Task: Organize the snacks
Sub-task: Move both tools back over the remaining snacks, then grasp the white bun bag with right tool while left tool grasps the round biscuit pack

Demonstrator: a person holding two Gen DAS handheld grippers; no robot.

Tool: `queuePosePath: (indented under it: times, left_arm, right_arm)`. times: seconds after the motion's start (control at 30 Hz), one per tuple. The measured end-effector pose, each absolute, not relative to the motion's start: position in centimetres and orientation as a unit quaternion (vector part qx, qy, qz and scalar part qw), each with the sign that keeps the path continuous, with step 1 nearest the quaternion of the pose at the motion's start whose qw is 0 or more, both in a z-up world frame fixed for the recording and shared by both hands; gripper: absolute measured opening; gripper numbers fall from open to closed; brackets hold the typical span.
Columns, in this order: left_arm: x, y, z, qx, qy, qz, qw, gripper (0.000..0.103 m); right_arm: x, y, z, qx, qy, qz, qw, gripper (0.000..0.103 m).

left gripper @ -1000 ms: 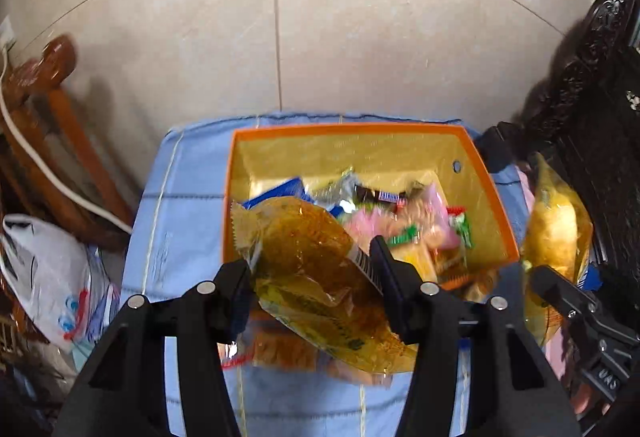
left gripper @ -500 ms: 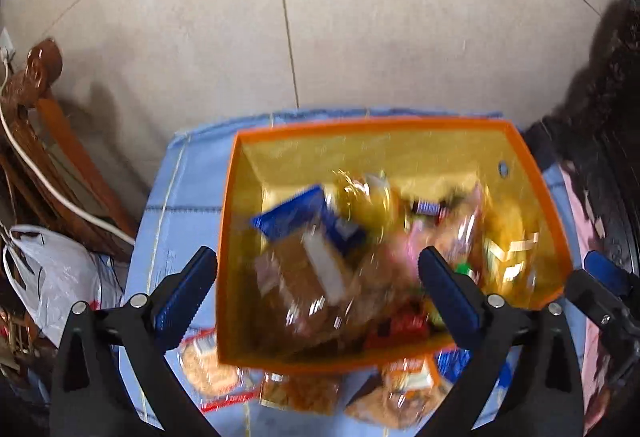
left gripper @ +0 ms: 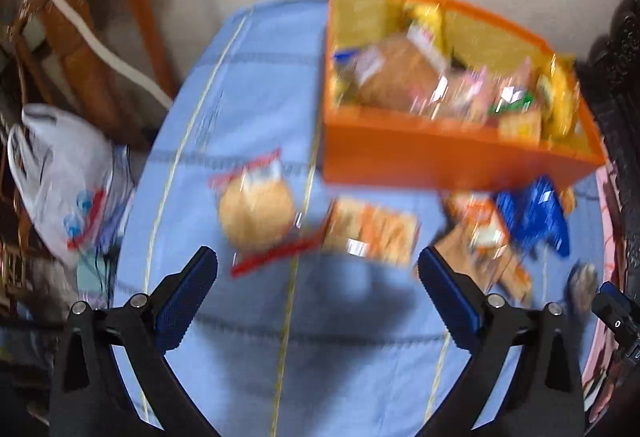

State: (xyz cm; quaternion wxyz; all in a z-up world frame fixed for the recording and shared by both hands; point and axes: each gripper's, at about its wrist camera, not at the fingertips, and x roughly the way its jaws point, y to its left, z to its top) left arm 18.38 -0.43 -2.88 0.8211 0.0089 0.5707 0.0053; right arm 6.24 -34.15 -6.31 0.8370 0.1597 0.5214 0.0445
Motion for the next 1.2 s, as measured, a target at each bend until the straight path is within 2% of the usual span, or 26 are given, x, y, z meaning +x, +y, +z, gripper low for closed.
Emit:
queuePosePath:
  times: [0.27,0.43,0.53,0.73,0.87,0.9,0.97,1.0,1.03,1.1,1.2]
  left_arm:
    - [14.5,1.9,-6.1,0.005,0.616,0.021,0.787,0.099]
    - [13.5,1.3,-6.3,0.011,0.621,0.012,0.783,0.099]
    - [13.5,0.6,-6.2,0.016,0.621,0.004,0.783,0.099]
    - [13.2,-0.6,-6.4,0.03,0.625,-0.009,0.78,0.099]
    - [13.2,-0.4,-6.4,0.029,0.627,-0.005,0.778,0.099]
    - [13.2,-0.3,-6.5,0.028,0.629,-0.002,0.777,0.099]
    - [13.3,-0.1,-6.7,0.028,0.63,-0.001,0.776,0.099]
    - [13.5,0.0,-6.9,0.028,0.631,0.001,0.775,0.099]
    - [13.6,0.1,-7.0,0.027,0.632,0.002,0.775,0.099]
    - [14.0,0.5,-7.1,0.019,0.631,0.004,0.776,0.099]
    - [15.2,1.8,-7.1,-0.003,0.626,0.015,0.78,0.099]
  right_arm:
    - [3.5,-33.8,-7.9,0.151,0.543,0.039,0.825,0.09]
    - [1.8,-38.0,-7.7,0.169,0.512,-0.031,0.841,0.09]
    - [1.4,-41.3,-8.9,0.188,0.522,-0.089,0.827,0.09]
    - [3.8,-41.5,-11.2,0.113,0.543,-0.103,0.826,0.09]
    - [6.1,-41.3,-13.0,0.115,0.551,-0.111,0.819,0.09]
    - [6.3,-41.5,-13.2,0.119,0.551,-0.107,0.819,0.088]
    - [7.1,-40.8,-14.0,0.101,0.557,-0.09,0.819,0.071]
    - [7.3,-40.5,-14.0,0.087,0.559,-0.086,0.82,0.054]
    - [7.3,-40.5,-13.9,0.087,0.558,-0.078,0.821,0.048]
    - [7.0,-40.8,-13.1,0.109,0.553,-0.066,0.823,0.045]
    - [5.7,-40.9,-11.2,0.121,0.535,-0.051,0.834,0.045]
